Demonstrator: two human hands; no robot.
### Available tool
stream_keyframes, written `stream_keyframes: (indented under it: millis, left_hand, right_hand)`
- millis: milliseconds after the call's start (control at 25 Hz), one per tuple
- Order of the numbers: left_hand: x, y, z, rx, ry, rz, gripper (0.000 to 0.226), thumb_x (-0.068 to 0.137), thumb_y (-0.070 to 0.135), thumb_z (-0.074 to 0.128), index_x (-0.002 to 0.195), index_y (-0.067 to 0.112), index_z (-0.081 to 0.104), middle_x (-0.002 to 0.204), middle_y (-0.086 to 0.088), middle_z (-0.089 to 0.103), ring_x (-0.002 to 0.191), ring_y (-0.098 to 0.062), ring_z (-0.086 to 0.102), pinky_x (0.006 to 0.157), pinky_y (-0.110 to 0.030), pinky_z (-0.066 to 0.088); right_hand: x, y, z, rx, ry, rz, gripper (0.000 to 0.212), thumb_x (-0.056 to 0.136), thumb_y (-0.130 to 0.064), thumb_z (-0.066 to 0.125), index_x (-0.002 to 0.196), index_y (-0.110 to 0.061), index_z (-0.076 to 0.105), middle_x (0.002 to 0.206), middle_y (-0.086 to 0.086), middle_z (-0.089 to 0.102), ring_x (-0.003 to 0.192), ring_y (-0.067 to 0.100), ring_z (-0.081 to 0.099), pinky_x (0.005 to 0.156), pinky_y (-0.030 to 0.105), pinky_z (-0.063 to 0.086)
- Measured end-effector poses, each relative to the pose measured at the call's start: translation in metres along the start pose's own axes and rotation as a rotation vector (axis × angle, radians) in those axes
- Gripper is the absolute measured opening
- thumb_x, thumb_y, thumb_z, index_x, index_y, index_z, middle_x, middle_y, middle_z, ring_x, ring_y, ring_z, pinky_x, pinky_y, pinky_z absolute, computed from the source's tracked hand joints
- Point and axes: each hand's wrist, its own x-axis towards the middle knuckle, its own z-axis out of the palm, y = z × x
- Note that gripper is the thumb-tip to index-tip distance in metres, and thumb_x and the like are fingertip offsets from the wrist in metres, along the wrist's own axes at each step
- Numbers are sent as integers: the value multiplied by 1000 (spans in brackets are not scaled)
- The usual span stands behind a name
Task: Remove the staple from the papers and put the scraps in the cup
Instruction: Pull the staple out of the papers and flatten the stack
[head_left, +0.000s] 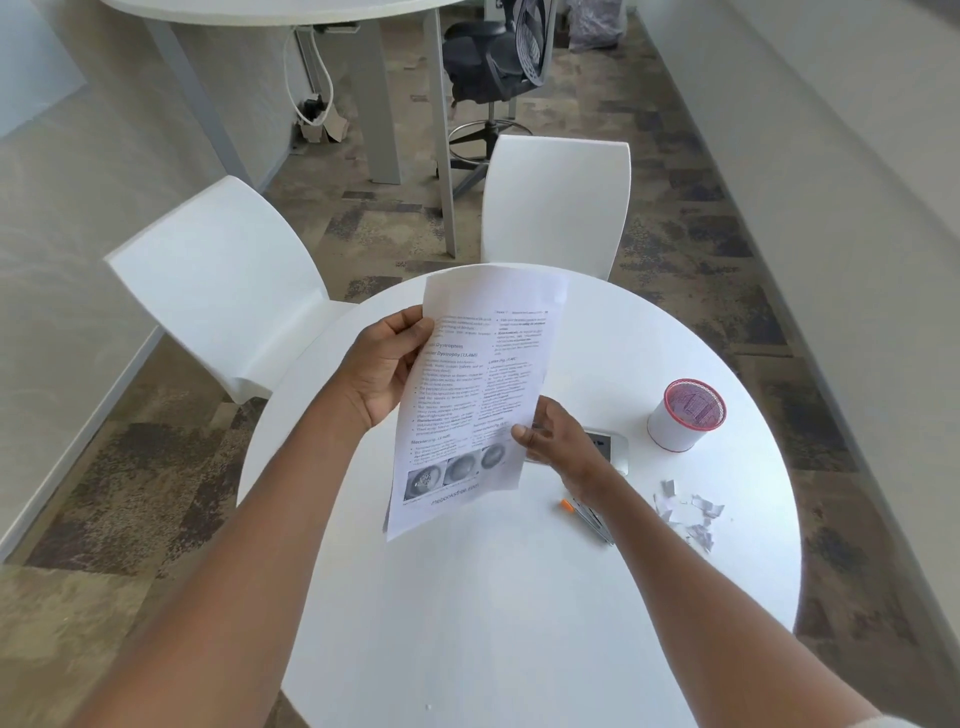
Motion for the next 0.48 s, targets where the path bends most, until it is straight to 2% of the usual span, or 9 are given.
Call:
stream_keyframes:
  millis: [120,240,320,360,400,480]
  left_hand:
    - [6,-6,-15,-45,21,-35,21,93,12,62,112,10,70,90,-5,76,76,-17,71,66,-28,59]
    - [11,-21,-39,-8,188,-95,25,94,22,66,114,8,68,101,-9,75,90,-24,71,73,-34,60]
    - [5,-38,-58,154,261,-150,37,94,35,67,118,8,70,108,-9,76,97,-25,73,81,-37,60]
    - [-1,-49,-66,272,281,-171,37,93,37,67,118,9,70,107,-9,77,93,-24,73,79,-36,59]
    - [-8,-61,-73,384,291,-192,34,93,32,69,117,9,70,102,-8,77,86,-21,74,73,-33,59]
    - [-18,-86,-89,577,314,-228,21,91,18,72,111,10,71,96,-7,77,74,-18,71,62,-31,59]
  right_hand:
    - [-2,3,6,67,-67,22,40,84,-27,71,121,-11,64,115,6,75,104,20,71,84,35,58]
    - [-2,12,14,119,82,13,24,82,-18,73,103,-8,70,95,6,77,85,18,71,73,32,56]
    - [-1,15,21,119,183,35,8,87,-9,71,95,-10,71,89,3,77,78,15,69,69,29,56]
    - [0,17,24,95,227,54,8,90,-6,68,92,-13,70,86,0,76,76,14,68,67,27,56]
    - [2,21,27,71,269,83,10,91,-5,67,90,-14,69,85,-1,76,75,13,68,66,27,56]
    - [6,32,34,0,335,135,5,90,-8,67,89,-13,68,86,2,76,76,19,68,71,35,57]
